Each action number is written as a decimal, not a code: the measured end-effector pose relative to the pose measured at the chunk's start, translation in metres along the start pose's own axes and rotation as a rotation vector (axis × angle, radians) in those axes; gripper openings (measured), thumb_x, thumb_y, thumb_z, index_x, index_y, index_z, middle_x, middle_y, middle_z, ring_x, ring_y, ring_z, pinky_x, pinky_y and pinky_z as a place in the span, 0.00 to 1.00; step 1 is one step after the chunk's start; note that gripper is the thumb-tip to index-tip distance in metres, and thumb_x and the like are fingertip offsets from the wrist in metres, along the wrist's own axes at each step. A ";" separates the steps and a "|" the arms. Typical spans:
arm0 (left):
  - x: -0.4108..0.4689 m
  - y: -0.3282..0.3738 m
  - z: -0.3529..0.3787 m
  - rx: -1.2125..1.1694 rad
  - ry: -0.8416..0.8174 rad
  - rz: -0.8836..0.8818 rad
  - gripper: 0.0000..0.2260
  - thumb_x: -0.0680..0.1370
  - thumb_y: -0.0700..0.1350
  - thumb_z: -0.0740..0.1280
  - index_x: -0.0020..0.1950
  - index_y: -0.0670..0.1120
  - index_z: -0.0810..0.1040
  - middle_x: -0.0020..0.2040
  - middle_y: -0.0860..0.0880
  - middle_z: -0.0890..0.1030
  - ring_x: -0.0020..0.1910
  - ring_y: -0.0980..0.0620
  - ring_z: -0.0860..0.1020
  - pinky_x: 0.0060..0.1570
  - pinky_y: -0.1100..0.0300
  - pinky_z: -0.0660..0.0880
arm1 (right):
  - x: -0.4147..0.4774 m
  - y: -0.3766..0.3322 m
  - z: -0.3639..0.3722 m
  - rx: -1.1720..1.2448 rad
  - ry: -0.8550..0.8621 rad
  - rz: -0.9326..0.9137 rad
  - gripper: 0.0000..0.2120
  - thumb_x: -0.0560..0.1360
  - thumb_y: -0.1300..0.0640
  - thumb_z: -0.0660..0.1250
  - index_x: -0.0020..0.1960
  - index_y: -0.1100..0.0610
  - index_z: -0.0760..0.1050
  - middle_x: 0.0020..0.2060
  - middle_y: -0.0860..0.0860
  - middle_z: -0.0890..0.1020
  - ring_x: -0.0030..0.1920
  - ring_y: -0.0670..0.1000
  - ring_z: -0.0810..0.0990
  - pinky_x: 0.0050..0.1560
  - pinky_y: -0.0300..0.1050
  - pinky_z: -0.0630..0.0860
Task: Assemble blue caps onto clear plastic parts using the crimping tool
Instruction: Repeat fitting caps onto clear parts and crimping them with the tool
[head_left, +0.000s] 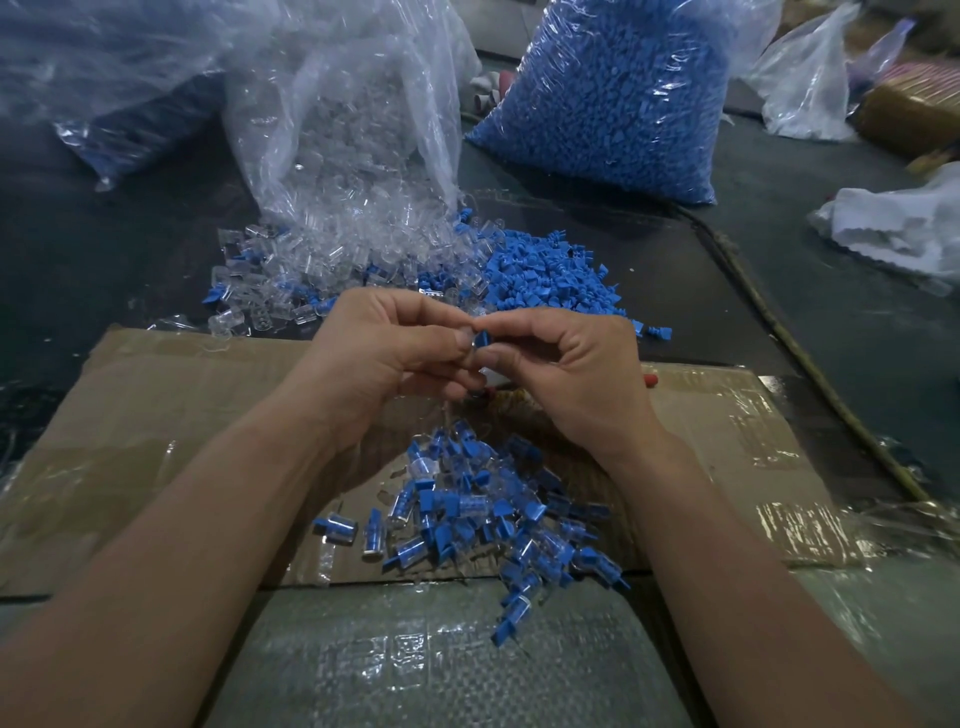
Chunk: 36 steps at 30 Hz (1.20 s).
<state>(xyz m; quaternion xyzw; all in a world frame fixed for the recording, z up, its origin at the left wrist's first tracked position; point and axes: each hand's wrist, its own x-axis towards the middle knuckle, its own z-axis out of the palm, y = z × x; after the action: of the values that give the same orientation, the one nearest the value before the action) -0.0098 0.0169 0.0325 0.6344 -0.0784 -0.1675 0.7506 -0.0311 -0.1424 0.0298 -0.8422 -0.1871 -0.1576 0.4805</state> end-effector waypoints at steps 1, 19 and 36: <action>0.000 0.000 0.000 0.002 0.000 0.001 0.08 0.60 0.39 0.70 0.38 0.39 0.79 0.31 0.43 0.82 0.28 0.50 0.81 0.26 0.65 0.76 | 0.000 0.000 0.000 0.001 0.005 -0.007 0.16 0.67 0.65 0.72 0.54 0.57 0.76 0.41 0.45 0.80 0.43 0.39 0.80 0.45 0.30 0.76; -0.002 0.000 0.002 0.020 0.057 -0.003 0.06 0.69 0.31 0.67 0.35 0.40 0.77 0.28 0.44 0.80 0.25 0.51 0.79 0.25 0.65 0.75 | 0.002 -0.001 -0.006 -0.082 -0.068 0.092 0.15 0.66 0.57 0.73 0.52 0.52 0.78 0.40 0.37 0.78 0.43 0.39 0.80 0.47 0.31 0.76; 0.001 0.001 -0.004 -0.009 0.120 0.010 0.03 0.70 0.32 0.67 0.38 0.39 0.77 0.29 0.44 0.81 0.28 0.50 0.80 0.28 0.65 0.77 | 0.004 0.013 -0.055 -0.554 -0.639 0.529 0.38 0.59 0.44 0.77 0.66 0.44 0.68 0.49 0.39 0.67 0.51 0.43 0.67 0.50 0.41 0.67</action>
<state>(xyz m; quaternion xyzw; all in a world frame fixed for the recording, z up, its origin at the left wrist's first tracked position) -0.0075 0.0204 0.0322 0.6396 -0.0358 -0.1260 0.7575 -0.0263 -0.1950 0.0488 -0.9630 -0.0561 0.1919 0.1809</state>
